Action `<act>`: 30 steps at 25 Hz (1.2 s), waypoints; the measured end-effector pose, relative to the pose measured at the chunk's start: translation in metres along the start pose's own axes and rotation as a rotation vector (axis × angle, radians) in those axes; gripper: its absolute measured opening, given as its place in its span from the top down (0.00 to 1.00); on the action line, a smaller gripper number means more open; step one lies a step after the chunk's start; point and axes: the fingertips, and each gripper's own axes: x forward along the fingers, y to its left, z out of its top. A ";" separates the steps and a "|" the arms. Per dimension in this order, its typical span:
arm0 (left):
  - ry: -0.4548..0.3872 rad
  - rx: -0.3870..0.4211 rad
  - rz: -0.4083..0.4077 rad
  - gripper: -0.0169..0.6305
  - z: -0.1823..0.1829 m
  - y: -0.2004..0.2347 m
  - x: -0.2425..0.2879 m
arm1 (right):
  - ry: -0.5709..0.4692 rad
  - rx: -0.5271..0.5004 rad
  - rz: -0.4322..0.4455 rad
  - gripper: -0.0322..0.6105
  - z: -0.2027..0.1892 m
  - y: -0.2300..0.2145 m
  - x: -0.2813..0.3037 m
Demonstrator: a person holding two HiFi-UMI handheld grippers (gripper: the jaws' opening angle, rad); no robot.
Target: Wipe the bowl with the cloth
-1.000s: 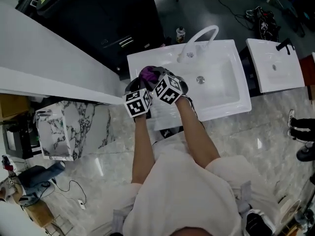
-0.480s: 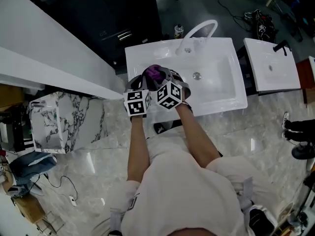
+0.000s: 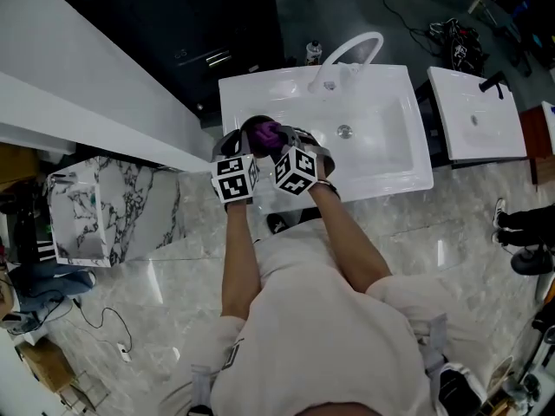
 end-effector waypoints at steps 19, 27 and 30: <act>0.123 -0.025 -0.258 0.93 -0.019 -0.037 0.008 | -0.002 -0.284 0.014 0.81 -0.003 0.026 0.005; 0.123 -0.020 -0.203 0.94 -0.032 -0.029 0.008 | 0.035 -0.160 -0.126 0.81 -0.013 -0.002 0.005; 0.097 -0.018 -0.148 0.94 -0.031 -0.022 0.008 | 0.034 -0.144 -0.133 0.81 -0.012 -0.004 0.007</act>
